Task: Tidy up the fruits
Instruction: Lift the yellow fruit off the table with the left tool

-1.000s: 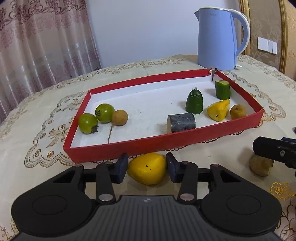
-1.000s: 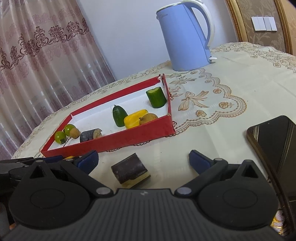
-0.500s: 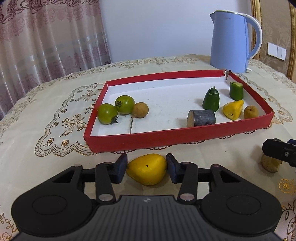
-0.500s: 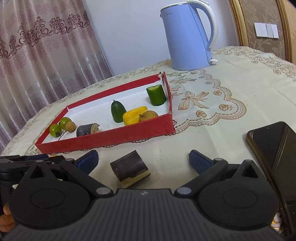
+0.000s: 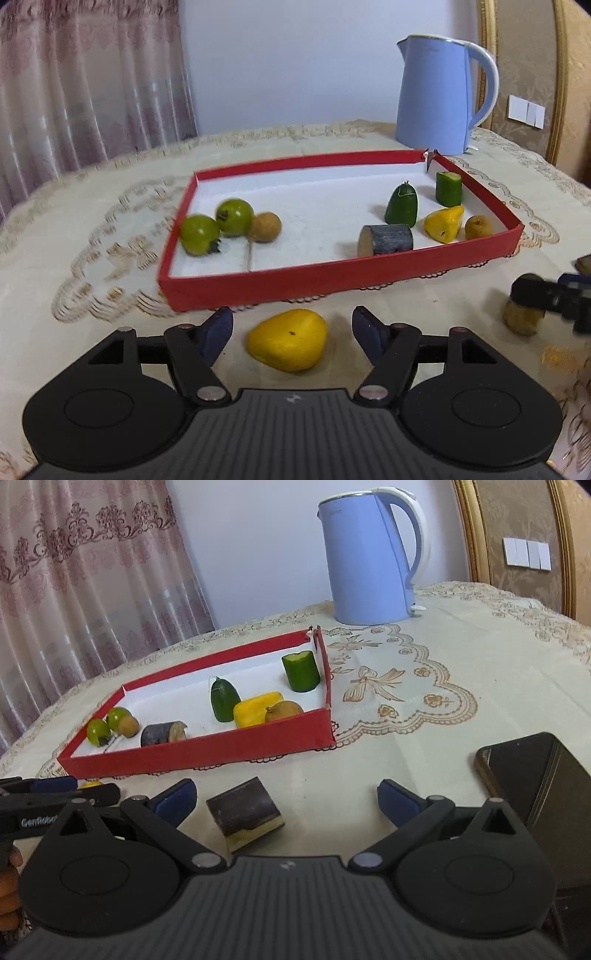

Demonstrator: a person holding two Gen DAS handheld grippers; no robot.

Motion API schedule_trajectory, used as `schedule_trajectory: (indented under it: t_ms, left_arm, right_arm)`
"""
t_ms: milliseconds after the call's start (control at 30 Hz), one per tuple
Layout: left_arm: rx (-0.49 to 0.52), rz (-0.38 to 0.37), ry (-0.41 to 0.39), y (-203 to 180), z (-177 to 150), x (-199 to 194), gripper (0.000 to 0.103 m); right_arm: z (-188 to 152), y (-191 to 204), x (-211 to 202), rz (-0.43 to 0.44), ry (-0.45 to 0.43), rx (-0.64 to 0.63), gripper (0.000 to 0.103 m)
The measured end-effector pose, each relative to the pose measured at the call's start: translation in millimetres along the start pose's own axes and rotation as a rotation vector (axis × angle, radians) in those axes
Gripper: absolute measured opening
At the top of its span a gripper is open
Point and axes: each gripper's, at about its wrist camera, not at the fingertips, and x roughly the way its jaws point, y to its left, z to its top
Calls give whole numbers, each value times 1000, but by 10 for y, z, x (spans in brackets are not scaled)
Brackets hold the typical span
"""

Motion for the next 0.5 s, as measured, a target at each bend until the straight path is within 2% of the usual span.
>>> schedule_trajectory:
  t_ms: [100,200,233,267,300,433,500]
  left_arm:
    - [54,62,-19,-29,-23,4,71]
    - [79,49,1,-64,-31,45,70]
    - [88,52,-5,-77,-40,36,67]
    - [101,52,-10,-95,-49,24,53]
    - [108,46,-11,-104,-54,18,45]
    - [96,34,-15,-94,-64,-11,41]
    - [94,32,-33,-90,-74,-57,35]
  right_arm:
    - [-5,-28,8,11,4,19,103]
    - [-9,-49,8,21,2,32,103]
    - [-10,-60,8,25,2,38,103]
    - [-12,-71,7,30,1,44,103]
    - [-11,-79,1,34,-1,50,103]
    - [-10,-90,-5,41,-3,59,103]
    - [-9,-93,-6,40,-3,58,103]
